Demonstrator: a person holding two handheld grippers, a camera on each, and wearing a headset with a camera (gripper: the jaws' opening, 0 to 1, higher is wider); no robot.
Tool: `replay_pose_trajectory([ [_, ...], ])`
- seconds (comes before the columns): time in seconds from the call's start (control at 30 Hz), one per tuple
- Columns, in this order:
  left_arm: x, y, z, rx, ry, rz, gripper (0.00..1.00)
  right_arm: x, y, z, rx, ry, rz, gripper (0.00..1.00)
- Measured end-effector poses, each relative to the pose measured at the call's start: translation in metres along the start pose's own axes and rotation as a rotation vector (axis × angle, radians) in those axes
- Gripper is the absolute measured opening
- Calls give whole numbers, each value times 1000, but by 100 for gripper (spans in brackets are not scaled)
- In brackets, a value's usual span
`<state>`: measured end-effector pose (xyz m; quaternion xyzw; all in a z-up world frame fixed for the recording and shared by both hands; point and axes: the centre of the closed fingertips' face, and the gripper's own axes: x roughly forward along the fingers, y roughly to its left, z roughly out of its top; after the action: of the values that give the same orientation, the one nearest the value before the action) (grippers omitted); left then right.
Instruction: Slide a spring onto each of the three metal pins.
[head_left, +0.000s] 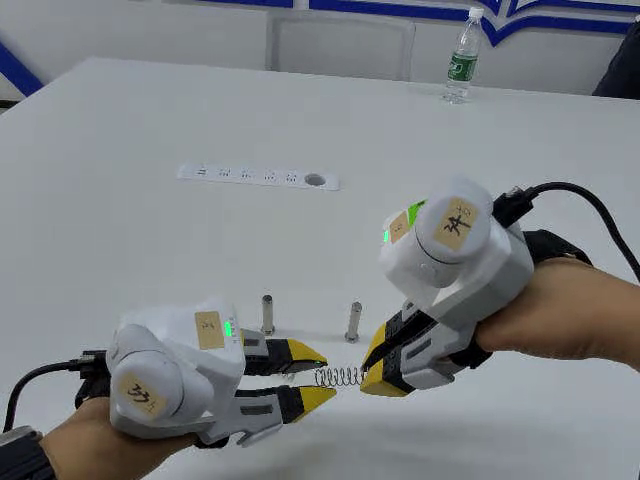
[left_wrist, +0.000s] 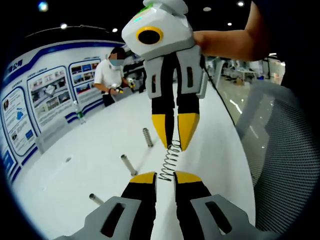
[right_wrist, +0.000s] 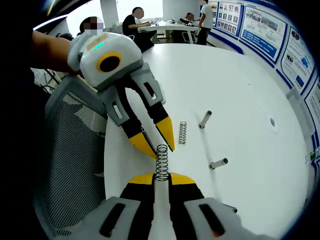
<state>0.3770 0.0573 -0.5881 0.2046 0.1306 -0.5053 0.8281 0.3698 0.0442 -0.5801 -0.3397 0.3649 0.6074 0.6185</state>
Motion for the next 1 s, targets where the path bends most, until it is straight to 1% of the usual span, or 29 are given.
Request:
replay_pose_trajectory([
  [0.1, 1, -1, 0, 8, 6, 0, 12, -2, 0, 1, -1, -2, -2, 11],
  [0.2, 1, -1, 0, 13, 8, 1, 12, -6, 0, 6, -6, -22, -12, 11],
  [0.3, 1, -1, 1, 7, 5, 1, 12, -11, -1, 16, -9, -63, -21, 11],
  [0.4, 2, -1, 2, 4, 0, -1, 11, -15, 0, 23, -14, -92, -24, 11],
  [0.57, 3, -2, 6, -4, -11, -7, 11, -16, 1, 33, -32, -125, -38, 11],
  [0.77, 5, -5, 10, -4, -23, -16, 11, -17, 1, 41, -41, -147, -41, 11],
  [1.0, 7, -5, 10, -2, -22, -18, 11, -15, 1, 43, -52, -147, -47, 11],
])
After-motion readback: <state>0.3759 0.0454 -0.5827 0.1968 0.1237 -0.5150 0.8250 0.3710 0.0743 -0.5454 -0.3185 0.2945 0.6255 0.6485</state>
